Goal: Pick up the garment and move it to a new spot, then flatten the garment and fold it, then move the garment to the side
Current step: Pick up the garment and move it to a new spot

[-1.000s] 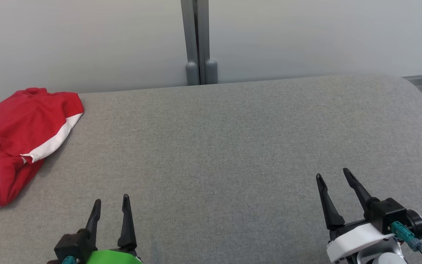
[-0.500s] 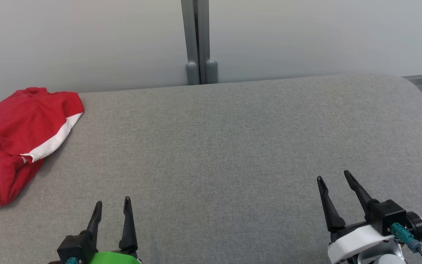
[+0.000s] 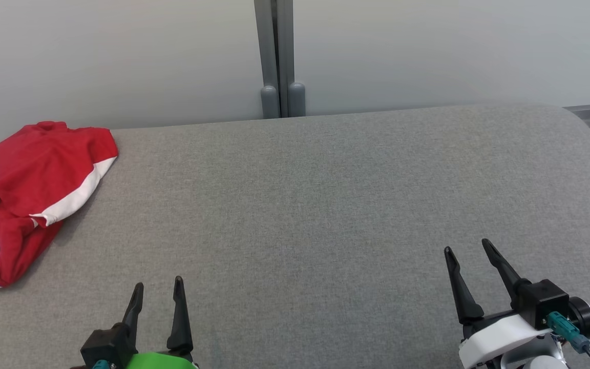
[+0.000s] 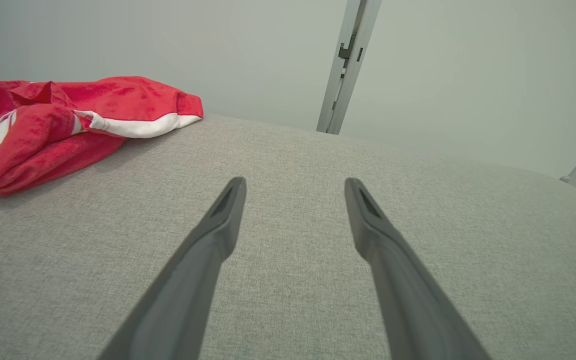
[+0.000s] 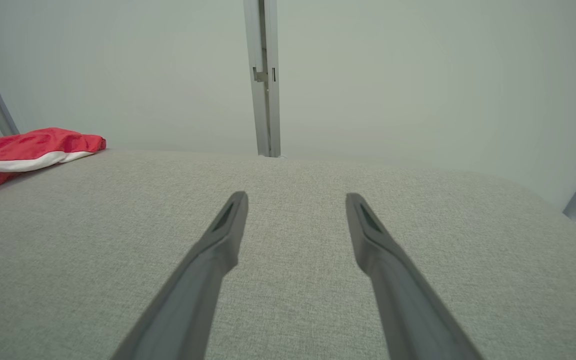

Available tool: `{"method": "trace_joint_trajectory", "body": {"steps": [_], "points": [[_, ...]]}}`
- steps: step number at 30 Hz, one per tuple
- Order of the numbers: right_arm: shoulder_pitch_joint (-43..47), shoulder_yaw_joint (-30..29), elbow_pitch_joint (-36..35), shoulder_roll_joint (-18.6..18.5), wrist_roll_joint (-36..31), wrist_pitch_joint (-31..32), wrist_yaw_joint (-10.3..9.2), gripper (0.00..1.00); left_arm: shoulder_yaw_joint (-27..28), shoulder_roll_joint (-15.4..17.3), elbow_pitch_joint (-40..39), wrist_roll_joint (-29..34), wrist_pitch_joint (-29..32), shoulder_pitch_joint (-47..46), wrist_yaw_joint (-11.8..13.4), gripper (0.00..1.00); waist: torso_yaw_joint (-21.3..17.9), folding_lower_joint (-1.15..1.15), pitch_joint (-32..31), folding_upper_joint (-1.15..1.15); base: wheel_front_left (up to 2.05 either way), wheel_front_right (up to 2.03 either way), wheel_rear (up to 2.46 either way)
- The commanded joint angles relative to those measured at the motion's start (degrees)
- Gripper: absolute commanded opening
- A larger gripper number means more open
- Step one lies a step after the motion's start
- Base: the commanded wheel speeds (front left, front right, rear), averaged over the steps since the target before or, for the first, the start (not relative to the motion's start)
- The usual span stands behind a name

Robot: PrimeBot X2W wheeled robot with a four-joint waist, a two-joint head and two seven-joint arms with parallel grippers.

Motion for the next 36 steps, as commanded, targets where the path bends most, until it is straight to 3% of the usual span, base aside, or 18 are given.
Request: {"method": "trace_joint_trajectory", "body": {"steps": [1, 8, 21, 27, 36], "points": [[0.27, -0.18, 0.15, -0.3, 0.32, -0.3, 0.0, 1.0, -0.12, 0.4, 0.12, -0.39, -0.22, 0.05, -0.08, 1.0, 0.12, 0.0, 0.0, 0.0, 0.0, 0.0, 0.0], [0.67, -0.79, 0.07, -0.28, 0.56, -0.29, 0.0, 1.0, -0.45, 0.39, 0.16, -0.22, -0.22, -0.72, -0.21, 1.0, 2.29, 0.0, -0.03, 0.0, 0.0, 0.0, 0.0], [0.1, -0.87, 0.15, -0.28, 1.12, -0.29, -0.01, 1.0, 0.09, 0.36, -0.68, 0.53, -0.21, -1.12, -0.25, 1.0, 16.05, 0.0, 0.53, 0.0, 0.0, 0.0, 0.0], [-0.2, -0.51, 0.4, -0.28, 1.66, -0.29, -0.01, 1.0, 0.17, 0.36, -0.57, 0.74, -0.2, -0.95, -0.72, 1.0, 20.4, 0.0, 0.77, 0.0, 0.0, 0.0, 0.0], [-0.5, -0.36, 0.81, -0.29, 1.69, -0.29, -0.01, 1.0, 0.08, 0.36, -0.57, 0.7, -0.14, -0.86, -0.59, 1.0, 22.37, 0.0, 0.95, 0.0, 0.0, 0.0, 0.0]]}}
